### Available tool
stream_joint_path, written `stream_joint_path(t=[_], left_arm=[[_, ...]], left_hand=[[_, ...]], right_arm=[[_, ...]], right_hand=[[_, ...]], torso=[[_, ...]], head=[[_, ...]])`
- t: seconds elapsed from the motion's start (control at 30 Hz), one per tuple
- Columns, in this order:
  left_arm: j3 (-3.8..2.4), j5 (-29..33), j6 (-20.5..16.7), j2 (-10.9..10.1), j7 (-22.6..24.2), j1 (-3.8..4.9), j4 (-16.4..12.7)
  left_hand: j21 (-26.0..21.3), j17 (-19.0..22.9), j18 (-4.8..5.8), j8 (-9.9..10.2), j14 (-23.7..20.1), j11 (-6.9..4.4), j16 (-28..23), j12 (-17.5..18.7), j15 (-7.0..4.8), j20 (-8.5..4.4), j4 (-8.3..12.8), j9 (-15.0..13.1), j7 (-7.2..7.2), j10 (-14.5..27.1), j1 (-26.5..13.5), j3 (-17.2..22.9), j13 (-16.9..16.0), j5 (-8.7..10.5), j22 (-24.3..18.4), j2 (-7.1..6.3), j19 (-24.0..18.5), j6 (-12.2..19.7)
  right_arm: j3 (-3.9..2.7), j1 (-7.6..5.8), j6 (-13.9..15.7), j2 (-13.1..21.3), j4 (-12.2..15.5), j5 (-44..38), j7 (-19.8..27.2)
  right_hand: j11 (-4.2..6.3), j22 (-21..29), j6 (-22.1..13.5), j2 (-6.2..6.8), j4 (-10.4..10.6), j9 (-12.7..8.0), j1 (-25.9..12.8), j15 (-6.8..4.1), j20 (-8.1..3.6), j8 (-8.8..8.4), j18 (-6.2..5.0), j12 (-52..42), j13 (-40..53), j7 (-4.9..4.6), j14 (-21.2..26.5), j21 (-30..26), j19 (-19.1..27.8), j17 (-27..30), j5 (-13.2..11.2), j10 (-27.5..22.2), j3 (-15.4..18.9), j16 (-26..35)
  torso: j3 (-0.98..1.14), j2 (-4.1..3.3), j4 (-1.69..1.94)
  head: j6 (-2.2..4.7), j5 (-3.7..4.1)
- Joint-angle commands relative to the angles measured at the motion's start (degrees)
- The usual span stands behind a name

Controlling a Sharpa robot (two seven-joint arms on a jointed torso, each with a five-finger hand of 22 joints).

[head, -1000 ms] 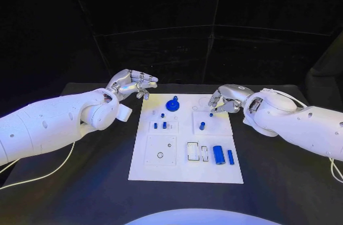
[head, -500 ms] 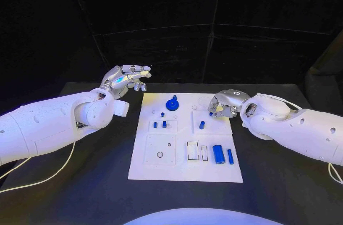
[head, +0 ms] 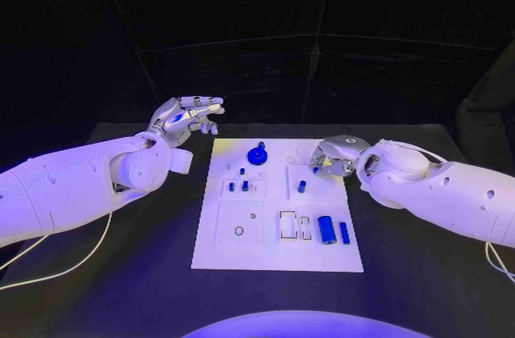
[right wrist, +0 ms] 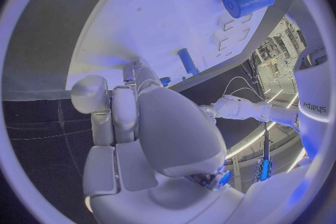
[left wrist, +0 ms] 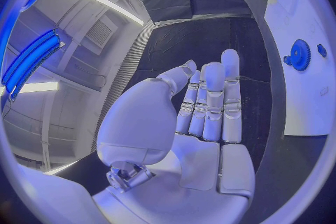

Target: Assemble the parts on the task board

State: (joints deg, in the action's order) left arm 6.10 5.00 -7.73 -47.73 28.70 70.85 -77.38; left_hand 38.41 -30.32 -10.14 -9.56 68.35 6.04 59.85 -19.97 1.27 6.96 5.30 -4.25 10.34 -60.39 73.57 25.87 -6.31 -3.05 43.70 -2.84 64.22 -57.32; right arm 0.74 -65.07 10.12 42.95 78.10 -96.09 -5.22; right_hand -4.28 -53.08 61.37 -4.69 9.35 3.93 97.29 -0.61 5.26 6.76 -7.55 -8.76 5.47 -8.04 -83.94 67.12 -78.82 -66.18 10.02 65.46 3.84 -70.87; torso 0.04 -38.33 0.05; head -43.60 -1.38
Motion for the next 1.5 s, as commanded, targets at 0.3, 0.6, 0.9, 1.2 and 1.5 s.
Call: stream_joint_path(t=[0.3,0.6,0.9,1.2,1.5], left_arm=[[-0.06,0.6,0.8,-0.1,0.5,0.09,0.1],[-0.06,0.5,0.9,-0.1,0.3,0.09,0.3],[-0.06,0.5,0.4,-0.1,0.2,0.09,0.6],[-0.06,0.5,0.1,-0.1,-0.2,0.09,0.8],[-0.06,0.5,0.3,0.1,-0.1,0.1,0.8]], left_hand=[[-0.4,0.8,-0.34,0.0,-0.8,0.1,-0.6,-0.5,0.04,0.1,0.7,0.1,0.23,0.8,0.8,-0.1,-0.1,-0.35,-0.2,-0.16,-0.5,0.6],[-0.5,0.9,-0.34,-0.1,-1.0,0.17,-0.7,-0.6,0.1,0.14,0.8,0.1,0.31,1.0,1.0,-0.1,-0.2,-0.36,-0.3,-0.17,-0.6,0.8],[-0.9,1.3,-0.29,0.0,-1.8,0.63,-1.1,-0.8,0.46,0.37,1.0,0.2,0.75,2.3,1.1,-0.4,-0.1,-0.37,-0.7,-0.22,-1.0,1.8],[-1.2,1.5,-0.29,-0.1,-2.4,0.91,-1.2,-1.2,0.69,0.59,1.2,0.2,1.02,3.2,1.1,-0.6,-0.2,-0.37,-0.9,-0.23,-1.4,2.5],[-1.4,1.6,-0.29,-0.3,-2.6,1.14,-1.0,-1.7,0.94,0.85,0.9,0.2,1.22,3.9,0.4,-1.3,-0.2,-0.37,-1.2,-0.43,-1.5,3.1]], right_arm=[[0.12,0.48,-3.4,-0.5,0.0,-0.9,-0.8],[0.11,0.53,2.3,-0.1,0.6,-1.1,-1.8],[0.05,0.49,8.8,1.5,4.0,1.5,-0.8],[-0.12,0.07,10.5,4.6,7.4,5.0,-0.6],[-1.66,-0.18,12.5,5.6,13.6,6.8,1.0]], right_hand=[[0.25,-3.6,2.1,2.21,-0.4,0.0,-0.8,-0.24,-0.21,-1.1,1.45,2.2,-1.7,0.11,-2.4,2.8,-0.8,0.5,-0.2,2.8,-6.1,-0.9],[0.09,-4.5,2.9,3.28,-1.5,0.0,-1.6,-0.37,-0.19,-1.86,1.58,3.2,-1.7,0.06,-2.2,3.6,-0.7,0.9,-1.5,3.8,-13.6,-1.4],[0.05,-5.3,3.6,8.04,-3.5,0.1,-7.8,-0.26,-0.07,-2.7,1.61,4.4,-1.6,-0.13,-2.1,4.3,-0.4,1.2,-1.8,4.5,-25.1,-2.3],[0.08,-5.6,3.7,9.54,-5.1,0.2,-11.0,-0.16,-0.08,-2.75,1.58,4.6,-1.5,-0.17,-2.0,4.6,-0.4,1.4,-2.0,4.6,-29.3,-2.7],[0.01,-5.9,3.7,9.97,-6.1,0.2,-11.9,-0.12,-0.07,-2.79,1.61,4.6,-1.5,-0.26,-2.0,4.7,-0.4,1.3,-1.2,4.6,-31.0,-3.0]], torso=[[-0.02,0.0,0.07],[0.04,0.04,0.03],[-0.03,0.09,0.11],[-0.11,0.07,0.0],[-0.06,0.04,0.25]], head=[[-0.28,-0.06],[-0.36,-0.08],[-0.19,0.4],[0.12,0.01],[0.21,-0.32]])
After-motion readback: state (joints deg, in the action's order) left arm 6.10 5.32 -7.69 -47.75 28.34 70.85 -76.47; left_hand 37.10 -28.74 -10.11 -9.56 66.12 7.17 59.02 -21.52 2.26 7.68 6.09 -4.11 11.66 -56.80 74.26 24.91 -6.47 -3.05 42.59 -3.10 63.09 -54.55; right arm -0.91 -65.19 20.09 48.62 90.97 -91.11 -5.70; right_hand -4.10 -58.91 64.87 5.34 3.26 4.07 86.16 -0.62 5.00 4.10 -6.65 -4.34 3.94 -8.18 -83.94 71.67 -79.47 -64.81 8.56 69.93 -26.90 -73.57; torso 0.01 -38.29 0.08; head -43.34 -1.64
